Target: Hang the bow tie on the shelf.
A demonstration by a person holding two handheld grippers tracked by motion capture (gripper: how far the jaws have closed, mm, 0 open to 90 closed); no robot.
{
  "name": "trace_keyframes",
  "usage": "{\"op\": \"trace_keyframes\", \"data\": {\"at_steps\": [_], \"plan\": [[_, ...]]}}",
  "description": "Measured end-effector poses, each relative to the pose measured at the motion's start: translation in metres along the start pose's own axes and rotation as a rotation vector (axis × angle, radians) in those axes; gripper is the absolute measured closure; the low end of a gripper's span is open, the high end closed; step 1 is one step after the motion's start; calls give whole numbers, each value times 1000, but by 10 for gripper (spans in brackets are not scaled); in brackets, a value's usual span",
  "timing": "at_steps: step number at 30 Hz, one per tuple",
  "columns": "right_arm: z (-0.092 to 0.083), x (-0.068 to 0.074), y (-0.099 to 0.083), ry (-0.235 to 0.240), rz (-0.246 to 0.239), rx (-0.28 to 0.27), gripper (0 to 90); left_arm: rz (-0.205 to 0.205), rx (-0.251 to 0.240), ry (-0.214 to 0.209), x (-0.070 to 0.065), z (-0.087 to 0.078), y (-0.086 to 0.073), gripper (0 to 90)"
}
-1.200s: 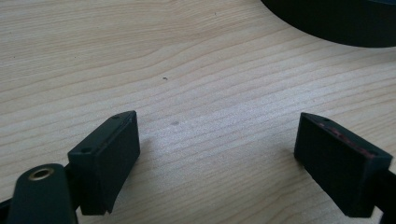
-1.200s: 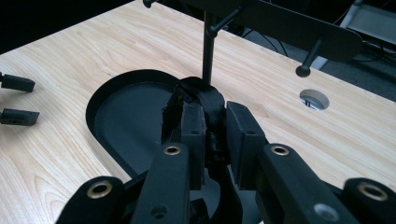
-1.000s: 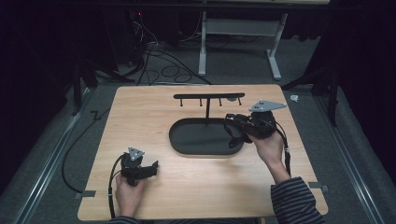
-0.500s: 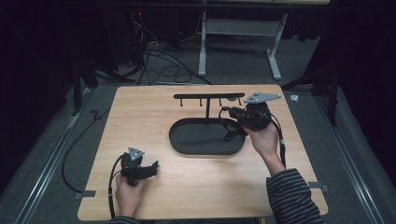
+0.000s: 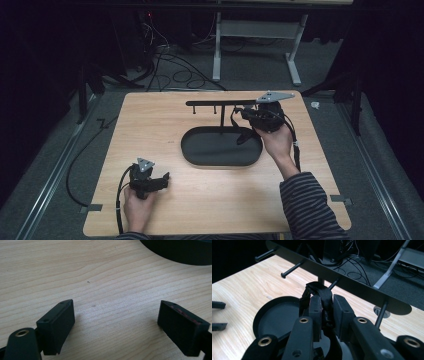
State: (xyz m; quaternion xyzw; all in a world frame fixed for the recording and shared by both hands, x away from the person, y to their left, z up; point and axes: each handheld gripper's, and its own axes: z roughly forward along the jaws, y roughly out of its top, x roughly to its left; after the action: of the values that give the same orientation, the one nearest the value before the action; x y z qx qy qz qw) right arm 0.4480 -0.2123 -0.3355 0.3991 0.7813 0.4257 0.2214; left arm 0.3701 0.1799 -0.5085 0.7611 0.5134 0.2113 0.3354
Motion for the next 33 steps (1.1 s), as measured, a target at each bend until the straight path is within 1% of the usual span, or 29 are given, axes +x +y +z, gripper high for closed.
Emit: {"op": "trace_keyframes", "data": {"at_steps": [4, 9, 11, 14, 17, 18, 19, 20, 24, 29, 33], "plan": [[4, -2, 2, -9, 4, 1, 790, 0, 0, 0, 0, 0, 0, 148], [12, -7, 4, -29, 28, 9, 788, 0, 0, 0, 0, 0, 0, 148], [13, -8, 4, -32, 28, 10, 787, 1, 1, 0, 0, 0, 0, 148], [19, -11, 3, -46, 40, 26, 777, 1, 1, 0, 0, 0, 0, 147], [22, -14, 2, -54, 46, 37, 750, 1, 1, 0, 0, 0, 0, 148], [22, -15, 1, -57, 61, 39, 702, 1, 0, 0, 0, 0, 0, 148], [22, -15, 1, -57, 61, 39, 702, 1, 1, 0, 0, 0, 0, 148], [22, -16, 0, -60, 66, 41, 682, 1, 0, 0, 0, 0, 0, 148], [18, -17, 0, -59, 64, 36, 674, 1, 0, 0, 0, 0, 0, 148], [4, -20, -4, -56, 59, 12, 674, 1, 0, 0, 0, 0, 0, 148], [-2, -23, -7, -55, 69, 5, 670, 1, 0, 1, 0, 0, 0, 147]]}}
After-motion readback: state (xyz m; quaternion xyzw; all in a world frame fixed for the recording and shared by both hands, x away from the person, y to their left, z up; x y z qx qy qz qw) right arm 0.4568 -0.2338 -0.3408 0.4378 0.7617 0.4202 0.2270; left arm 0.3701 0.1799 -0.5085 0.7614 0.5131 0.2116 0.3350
